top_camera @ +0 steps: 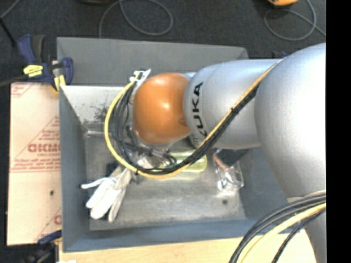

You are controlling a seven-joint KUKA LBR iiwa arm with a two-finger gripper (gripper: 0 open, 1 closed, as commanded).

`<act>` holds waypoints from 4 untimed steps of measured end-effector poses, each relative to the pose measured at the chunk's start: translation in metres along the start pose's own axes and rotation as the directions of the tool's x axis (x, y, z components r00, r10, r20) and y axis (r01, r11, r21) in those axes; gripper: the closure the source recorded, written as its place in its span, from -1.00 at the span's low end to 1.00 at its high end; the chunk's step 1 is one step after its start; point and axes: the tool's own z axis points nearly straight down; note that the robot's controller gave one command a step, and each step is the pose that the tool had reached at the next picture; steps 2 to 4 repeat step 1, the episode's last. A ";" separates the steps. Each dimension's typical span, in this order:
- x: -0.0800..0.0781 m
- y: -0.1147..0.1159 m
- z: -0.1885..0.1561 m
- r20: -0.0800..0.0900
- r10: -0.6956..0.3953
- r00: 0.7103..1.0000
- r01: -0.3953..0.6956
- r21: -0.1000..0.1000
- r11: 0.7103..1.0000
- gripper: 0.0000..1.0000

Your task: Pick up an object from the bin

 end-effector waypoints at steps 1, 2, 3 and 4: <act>-0.001 0.000 -0.010 0.005 0.000 1.000 0.000 0.000 1.000 1.00; -0.001 0.000 -0.010 0.005 0.000 1.000 0.000 0.000 1.000 1.00; -0.001 0.000 -0.010 0.005 0.000 1.000 0.000 0.000 1.000 1.00; -0.001 0.000 -0.010 0.005 0.000 1.000 0.000 0.000 1.000 1.00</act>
Offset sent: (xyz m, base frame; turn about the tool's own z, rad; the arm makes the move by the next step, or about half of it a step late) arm 0.0000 -0.0001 0.0051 0.0000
